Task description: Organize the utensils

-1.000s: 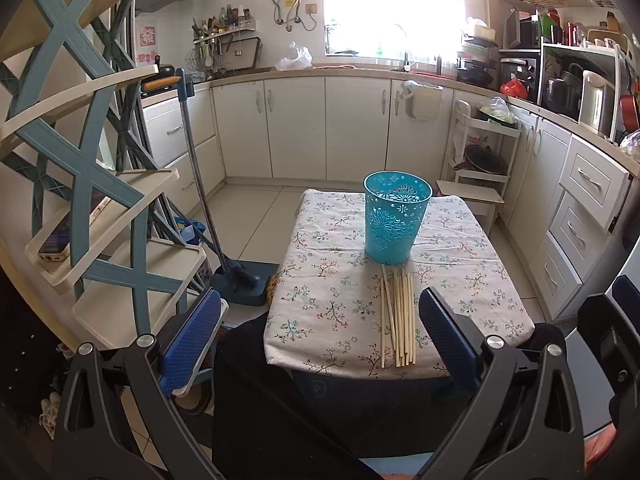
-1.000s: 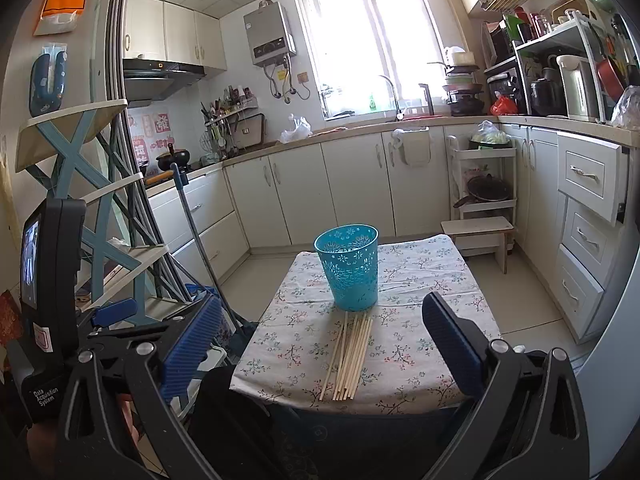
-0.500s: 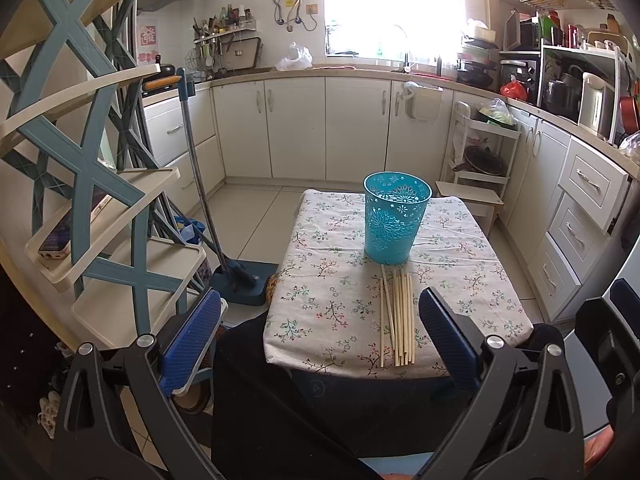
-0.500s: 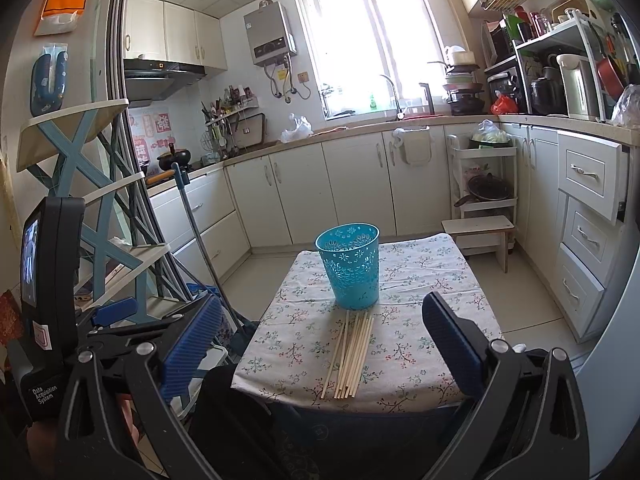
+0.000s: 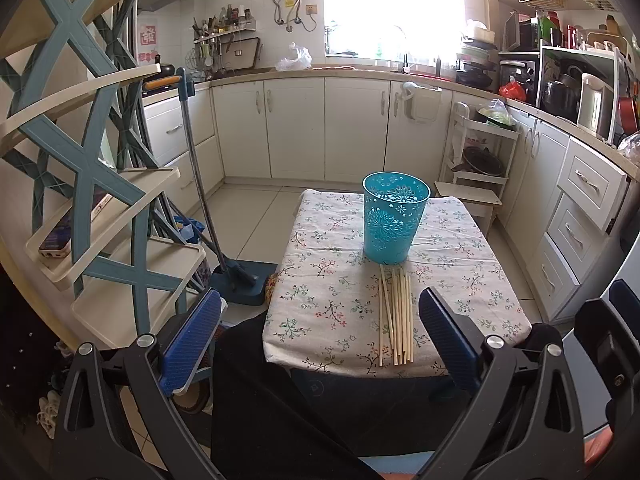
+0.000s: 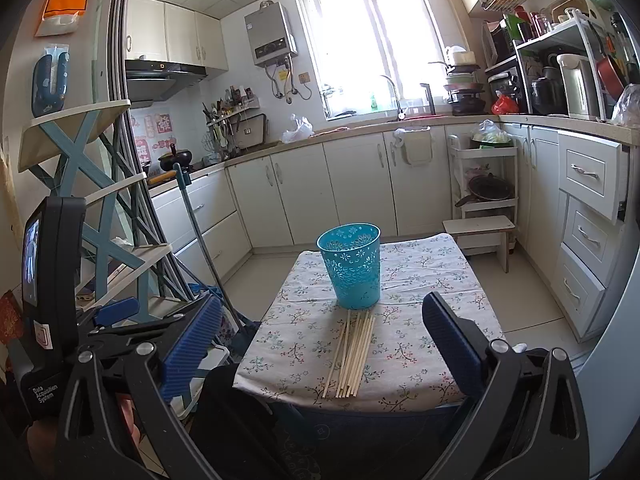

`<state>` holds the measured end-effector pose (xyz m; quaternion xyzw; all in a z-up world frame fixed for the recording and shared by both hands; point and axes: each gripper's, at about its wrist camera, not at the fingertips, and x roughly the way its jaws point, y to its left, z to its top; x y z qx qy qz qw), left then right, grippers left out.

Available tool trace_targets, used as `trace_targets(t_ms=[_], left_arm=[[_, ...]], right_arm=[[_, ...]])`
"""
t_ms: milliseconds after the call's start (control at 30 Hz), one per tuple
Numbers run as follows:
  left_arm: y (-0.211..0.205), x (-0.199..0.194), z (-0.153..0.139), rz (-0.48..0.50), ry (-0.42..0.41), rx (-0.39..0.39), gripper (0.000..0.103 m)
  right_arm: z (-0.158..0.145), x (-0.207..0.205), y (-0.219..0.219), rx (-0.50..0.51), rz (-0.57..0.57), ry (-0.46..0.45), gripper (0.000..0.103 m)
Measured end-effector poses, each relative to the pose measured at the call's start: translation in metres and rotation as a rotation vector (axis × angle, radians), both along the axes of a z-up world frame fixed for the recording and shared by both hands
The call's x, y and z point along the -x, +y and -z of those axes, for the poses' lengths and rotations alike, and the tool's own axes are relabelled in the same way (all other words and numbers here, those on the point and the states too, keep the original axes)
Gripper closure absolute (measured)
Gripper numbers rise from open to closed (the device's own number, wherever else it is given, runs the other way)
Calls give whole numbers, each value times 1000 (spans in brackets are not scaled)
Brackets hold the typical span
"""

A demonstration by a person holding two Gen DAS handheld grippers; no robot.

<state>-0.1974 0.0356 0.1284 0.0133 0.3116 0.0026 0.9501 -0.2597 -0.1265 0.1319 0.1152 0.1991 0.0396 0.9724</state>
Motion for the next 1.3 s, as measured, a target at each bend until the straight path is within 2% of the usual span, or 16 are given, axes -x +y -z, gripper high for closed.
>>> trace_targets(t_ms=[1300], left_arm=[[-1,1,0,-2,-1,0,8]], right_arm=[[-1,0,7,6,-3,12,7]])
